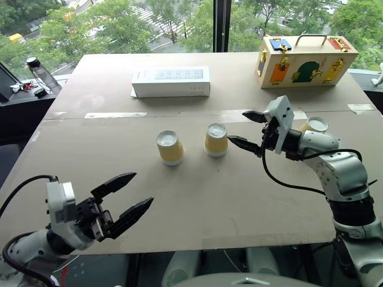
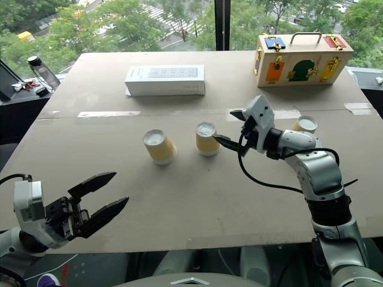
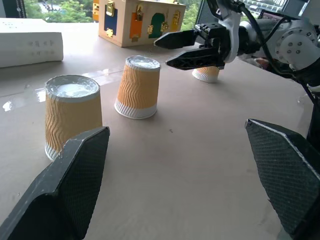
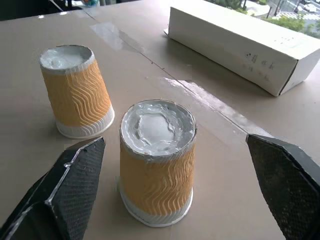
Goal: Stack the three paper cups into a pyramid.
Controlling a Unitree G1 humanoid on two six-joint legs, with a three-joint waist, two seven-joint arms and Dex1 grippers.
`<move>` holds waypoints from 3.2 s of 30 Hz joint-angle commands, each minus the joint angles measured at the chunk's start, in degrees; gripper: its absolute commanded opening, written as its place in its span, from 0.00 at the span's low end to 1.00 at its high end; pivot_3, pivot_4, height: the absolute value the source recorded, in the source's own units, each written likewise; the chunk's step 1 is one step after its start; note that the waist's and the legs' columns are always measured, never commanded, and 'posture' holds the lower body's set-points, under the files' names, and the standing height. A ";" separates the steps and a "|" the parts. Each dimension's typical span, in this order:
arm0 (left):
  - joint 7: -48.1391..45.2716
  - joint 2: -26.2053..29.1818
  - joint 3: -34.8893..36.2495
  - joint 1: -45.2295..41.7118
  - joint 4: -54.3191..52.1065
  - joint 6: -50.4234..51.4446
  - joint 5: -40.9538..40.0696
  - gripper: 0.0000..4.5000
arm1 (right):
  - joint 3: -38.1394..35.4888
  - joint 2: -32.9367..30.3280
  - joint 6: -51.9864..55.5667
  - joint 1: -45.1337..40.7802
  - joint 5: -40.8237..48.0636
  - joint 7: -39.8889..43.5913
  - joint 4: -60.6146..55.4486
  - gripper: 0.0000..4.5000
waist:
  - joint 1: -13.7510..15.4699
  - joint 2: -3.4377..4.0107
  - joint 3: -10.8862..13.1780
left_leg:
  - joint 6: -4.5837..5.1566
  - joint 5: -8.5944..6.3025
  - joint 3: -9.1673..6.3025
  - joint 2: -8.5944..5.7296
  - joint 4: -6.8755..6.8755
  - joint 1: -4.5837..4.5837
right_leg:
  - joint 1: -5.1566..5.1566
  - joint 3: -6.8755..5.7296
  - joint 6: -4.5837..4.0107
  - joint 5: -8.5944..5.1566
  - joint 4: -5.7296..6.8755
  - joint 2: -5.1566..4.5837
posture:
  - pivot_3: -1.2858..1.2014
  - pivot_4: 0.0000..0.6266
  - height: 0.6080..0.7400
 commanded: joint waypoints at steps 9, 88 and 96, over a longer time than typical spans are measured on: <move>1.57 5.16 -6.71 -9.79 -3.00 4.71 -3.64 1.00 | -16.92 -12.80 -2.59 5.21 -9.25 -14.46 12.52 0.99 | 0.07 0.00 0.02 | -0.01 0.02 0.16 0.02 -0.01 0.00 | -0.01 0.11 -0.15 -0.05 0.05 0.01 | 0.52 0.24 1.00; -3.13 2.80 -1.68 -3.51 0.24 2.19 -6.40 1.00 | 3.23 -2.10 1.68 1.53 2.79 -7.19 -0.66 0.49 | 0.33 0.01 0.08 | -0.01 0.00 0.45 0.38 0.00 0.02 | -0.10 0.34 -0.31 -0.01 -0.02 0.29 | 0.52 0.24 1.00; -2.91 1.78 -1.20 -1.01 -1.49 1.52 -6.15 1.00 | 5.51 -0.04 -1.75 0.01 -0.60 -6.45 4.57 0.49 | -0.01 0.01 0.09 | -0.03 0.00 0.47 0.41 -0.01 0.03 | -0.10 0.36 -0.33 0.01 -0.01 0.33 | 0.52 0.24 1.00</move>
